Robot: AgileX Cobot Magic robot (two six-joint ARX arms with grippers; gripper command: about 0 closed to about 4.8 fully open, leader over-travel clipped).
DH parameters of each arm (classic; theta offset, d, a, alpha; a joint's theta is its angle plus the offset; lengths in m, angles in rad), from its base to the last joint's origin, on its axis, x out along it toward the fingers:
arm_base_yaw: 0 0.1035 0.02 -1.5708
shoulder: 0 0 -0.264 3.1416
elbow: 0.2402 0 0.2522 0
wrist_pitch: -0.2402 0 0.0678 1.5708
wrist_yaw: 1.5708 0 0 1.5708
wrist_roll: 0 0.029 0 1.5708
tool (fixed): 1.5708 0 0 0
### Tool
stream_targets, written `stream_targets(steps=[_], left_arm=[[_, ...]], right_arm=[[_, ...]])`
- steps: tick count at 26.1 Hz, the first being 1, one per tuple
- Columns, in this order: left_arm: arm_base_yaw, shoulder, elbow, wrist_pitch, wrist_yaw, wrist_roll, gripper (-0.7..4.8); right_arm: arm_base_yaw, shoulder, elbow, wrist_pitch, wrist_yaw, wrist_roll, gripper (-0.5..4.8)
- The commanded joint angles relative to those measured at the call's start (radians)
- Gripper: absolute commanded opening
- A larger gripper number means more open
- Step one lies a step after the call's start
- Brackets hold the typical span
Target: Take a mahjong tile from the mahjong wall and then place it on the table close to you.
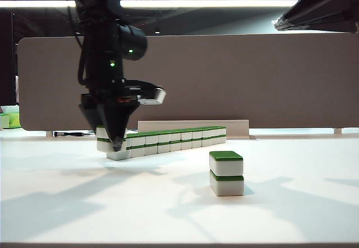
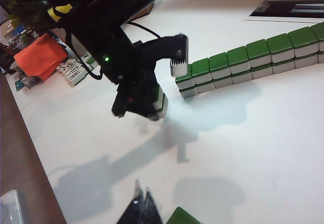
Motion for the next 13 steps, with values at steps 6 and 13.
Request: stream_targets(steps=[6, 13], left_arm=[[-0.14, -0.01, 0.003, -0.068, -0.004, 0.165, 1.74], [-0.232, -0.01, 0.003, -0.061, 0.0, 0.171, 1.74]], right_arm=[[0.001, -0.002, 0.005, 0.017, 0.002, -0.002, -0.01], [0.001, -0.002, 0.005, 0.018, 0.002, -0.002, -0.01]])
